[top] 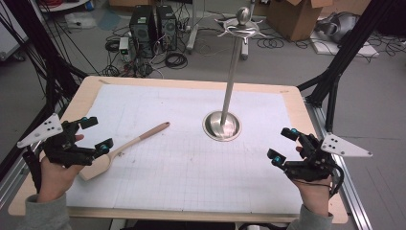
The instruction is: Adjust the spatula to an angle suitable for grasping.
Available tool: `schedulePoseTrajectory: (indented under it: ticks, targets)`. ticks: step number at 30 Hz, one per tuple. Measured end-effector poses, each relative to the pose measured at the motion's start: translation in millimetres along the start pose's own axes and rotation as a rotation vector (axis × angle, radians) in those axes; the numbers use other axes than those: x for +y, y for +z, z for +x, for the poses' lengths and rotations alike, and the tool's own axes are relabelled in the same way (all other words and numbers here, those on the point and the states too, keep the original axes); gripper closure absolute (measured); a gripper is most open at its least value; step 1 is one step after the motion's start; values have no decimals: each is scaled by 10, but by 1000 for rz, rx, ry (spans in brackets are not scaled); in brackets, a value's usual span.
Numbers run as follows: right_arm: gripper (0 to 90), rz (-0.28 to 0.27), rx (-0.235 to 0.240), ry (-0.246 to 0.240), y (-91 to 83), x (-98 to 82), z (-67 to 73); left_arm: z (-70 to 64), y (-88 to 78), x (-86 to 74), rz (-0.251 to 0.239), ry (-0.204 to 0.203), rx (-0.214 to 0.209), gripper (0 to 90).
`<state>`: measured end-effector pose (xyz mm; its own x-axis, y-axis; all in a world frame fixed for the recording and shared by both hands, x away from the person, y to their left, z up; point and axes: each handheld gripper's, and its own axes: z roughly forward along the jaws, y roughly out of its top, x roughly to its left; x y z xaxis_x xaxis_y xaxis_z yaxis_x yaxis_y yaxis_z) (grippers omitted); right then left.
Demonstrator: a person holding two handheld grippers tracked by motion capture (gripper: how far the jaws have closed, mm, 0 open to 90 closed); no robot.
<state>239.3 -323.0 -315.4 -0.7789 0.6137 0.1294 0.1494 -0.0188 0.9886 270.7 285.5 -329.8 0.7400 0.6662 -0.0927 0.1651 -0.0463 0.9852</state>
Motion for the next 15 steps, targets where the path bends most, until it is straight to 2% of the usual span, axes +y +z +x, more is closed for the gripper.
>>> schedulePoseTrajectory:
  ticks: [9, 15]
  targets:
    - [98, 4, -7, 6, -6, -22, -17, 21, 41, -21, 24, 25, 3, 18]
    - [102, -8, -12, -7, -29, -21, -7, 49, 50, -44, 31, 0, -2, 37]
